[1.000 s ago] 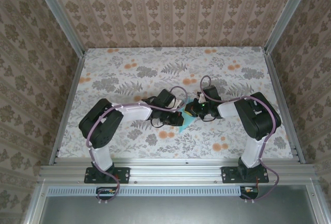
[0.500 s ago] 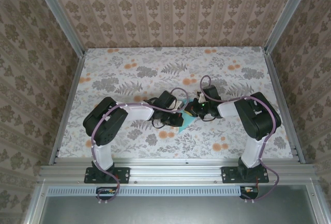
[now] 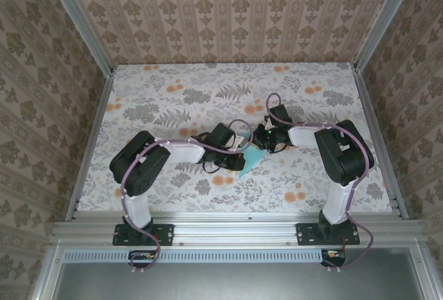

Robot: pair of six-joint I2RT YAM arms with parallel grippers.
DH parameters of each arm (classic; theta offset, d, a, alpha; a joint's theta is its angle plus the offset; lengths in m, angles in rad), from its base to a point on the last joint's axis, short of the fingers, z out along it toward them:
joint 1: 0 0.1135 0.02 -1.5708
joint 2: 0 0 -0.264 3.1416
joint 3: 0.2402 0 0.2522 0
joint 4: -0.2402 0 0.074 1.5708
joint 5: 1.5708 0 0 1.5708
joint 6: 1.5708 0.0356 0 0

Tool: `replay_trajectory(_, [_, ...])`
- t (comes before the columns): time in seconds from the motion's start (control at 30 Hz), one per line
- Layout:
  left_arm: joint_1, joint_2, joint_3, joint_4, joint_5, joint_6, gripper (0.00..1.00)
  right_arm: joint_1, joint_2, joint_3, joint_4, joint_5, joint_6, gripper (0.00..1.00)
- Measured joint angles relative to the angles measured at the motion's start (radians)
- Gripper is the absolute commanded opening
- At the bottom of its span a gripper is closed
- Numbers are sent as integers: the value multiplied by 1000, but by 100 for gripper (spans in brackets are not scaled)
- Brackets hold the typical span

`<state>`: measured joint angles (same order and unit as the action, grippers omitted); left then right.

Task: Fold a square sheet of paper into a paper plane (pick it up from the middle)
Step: Fourth fold the wing at the center of the table, then turn over the paper at the center of the table.

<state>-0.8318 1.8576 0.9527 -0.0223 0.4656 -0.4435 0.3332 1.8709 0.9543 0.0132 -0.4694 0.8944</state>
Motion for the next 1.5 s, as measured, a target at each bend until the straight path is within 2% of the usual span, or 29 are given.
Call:
replay_trajectory(0.63, [0, -12, -38, 55, -2, 21, 0, -70, 74, 127, -121, -6, -85, 11])
replay_trajectory(0.93, [0, -14, -43, 63, 1, 22, 0, -156, 119, 197, -126, 15, -132, 12])
replay_trajectory(1.13, [0, -14, -43, 64, 3, 21, 0, -172, 124, 209, -130, 22, -159, 12])
replay_trajectory(1.23, [0, -14, -42, 64, 6, 21, 0, -179, 95, 200, -147, 27, -172, 15])
replay_trajectory(1.4, [1, -9, -31, 51, 13, 21, 0, -182, -50, 113, -152, -12, -186, 25])
replay_trajectory(1.5, [2, -7, -21, 38, 20, 21, 4, -170, -128, 60, -150, -58, -189, 31])
